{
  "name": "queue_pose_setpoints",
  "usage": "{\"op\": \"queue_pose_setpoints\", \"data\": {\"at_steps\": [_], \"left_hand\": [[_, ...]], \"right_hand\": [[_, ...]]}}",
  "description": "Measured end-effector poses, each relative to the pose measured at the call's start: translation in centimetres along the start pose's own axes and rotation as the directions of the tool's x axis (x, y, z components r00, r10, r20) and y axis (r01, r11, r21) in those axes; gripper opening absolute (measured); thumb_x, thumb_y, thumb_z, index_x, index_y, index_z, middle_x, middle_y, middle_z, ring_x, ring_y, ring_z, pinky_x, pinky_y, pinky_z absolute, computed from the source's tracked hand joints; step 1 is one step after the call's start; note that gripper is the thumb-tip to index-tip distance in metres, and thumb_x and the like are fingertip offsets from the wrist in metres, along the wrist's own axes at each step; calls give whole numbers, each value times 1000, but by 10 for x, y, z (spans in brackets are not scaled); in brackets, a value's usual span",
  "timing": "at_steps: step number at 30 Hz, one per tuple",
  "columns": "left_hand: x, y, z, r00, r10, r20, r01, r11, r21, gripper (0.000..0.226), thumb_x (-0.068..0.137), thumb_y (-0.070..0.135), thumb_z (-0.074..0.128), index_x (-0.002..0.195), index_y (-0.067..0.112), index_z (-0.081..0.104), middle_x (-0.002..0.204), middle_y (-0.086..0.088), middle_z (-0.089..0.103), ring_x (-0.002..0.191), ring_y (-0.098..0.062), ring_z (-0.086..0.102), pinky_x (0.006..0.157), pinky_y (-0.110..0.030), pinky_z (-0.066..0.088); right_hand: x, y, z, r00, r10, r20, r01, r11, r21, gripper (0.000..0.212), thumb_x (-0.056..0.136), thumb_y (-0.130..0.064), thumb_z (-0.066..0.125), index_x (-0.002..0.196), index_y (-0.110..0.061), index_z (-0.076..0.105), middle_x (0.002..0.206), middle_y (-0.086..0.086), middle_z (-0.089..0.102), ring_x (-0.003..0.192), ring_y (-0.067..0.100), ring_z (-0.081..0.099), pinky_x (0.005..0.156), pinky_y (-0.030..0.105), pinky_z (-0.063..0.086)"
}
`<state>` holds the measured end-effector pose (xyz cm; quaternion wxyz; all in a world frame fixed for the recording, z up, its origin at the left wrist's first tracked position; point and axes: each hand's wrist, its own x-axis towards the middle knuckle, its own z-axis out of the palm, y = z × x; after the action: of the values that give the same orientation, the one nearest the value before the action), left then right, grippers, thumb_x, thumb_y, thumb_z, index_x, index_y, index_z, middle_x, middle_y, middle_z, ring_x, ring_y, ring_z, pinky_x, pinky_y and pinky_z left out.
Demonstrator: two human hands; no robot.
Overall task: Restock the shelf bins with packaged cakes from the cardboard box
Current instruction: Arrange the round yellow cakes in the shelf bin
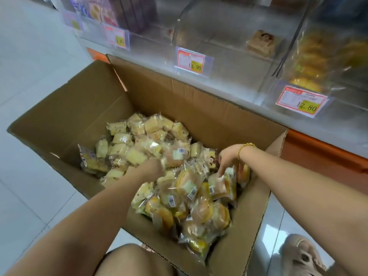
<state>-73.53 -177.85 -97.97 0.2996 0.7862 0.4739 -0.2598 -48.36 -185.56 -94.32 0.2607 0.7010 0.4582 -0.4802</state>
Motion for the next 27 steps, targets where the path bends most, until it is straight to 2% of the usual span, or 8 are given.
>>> {"op": "queue_pose_setpoints", "data": {"at_steps": [3,6,9,12,18,22,25,27], "left_hand": [[3,41,5,994,111,-1,-110,985,-137,41,97,40,52,124,10,57,109,-10,62,93,-24,61,72,-26,45],[11,59,21,990,99,103,-77,977,-198,40,84,47,68,92,10,54,82,-5,56,74,-17,55,64,-26,45],[13,56,30,992,92,87,-67,963,-261,38,81,37,74,66,14,47,61,0,46,55,-10,45,52,-21,36],[7,53,27,990,127,69,-100,948,-303,36,76,34,79,77,9,52,64,-1,49,56,-9,46,50,-21,34],[-2,51,12,974,171,-147,-210,924,-321,44,73,31,82,98,16,49,84,2,55,73,-13,55,58,-24,42],[-8,42,14,838,349,-419,-385,923,-1,47,79,40,74,113,20,48,109,4,59,95,-13,58,76,-27,51],[-9,43,22,687,584,-432,-527,810,256,44,81,38,72,112,17,50,115,2,54,106,-15,50,83,-26,47],[-8,41,22,575,685,-448,-563,728,391,41,78,31,76,107,15,52,110,-2,55,103,-20,50,82,-34,50]], "right_hand": [[12,9,12,993,98,68,-104,990,93,47,85,-25,72,116,7,55,110,20,65,79,29,65,81,39,57],[19,18,20,994,98,47,-105,975,195,31,86,-24,72,96,2,58,96,13,70,60,21,57,60,31,54],[24,16,27,997,70,-6,-65,953,297,38,79,-29,78,91,0,57,104,14,70,62,23,59,61,32,55],[26,13,30,999,51,-14,-45,954,298,37,75,-28,81,87,-3,57,77,13,58,59,23,56,57,30,53],[21,13,34,993,32,-113,-11,984,177,34,77,-22,79,95,-5,56,91,15,62,67,25,62,54,29,52],[18,9,33,991,32,-127,-10,985,173,33,76,-21,81,86,-3,56,87,17,66,56,22,61,55,28,53],[16,6,31,983,-12,-183,41,987,157,30,73,-18,83,75,-7,55,72,7,63,52,18,62,56,27,53],[12,6,29,980,-40,-193,69,987,145,22,75,-13,81,85,-2,65,76,7,69,66,20,70,64,28,56]]}}
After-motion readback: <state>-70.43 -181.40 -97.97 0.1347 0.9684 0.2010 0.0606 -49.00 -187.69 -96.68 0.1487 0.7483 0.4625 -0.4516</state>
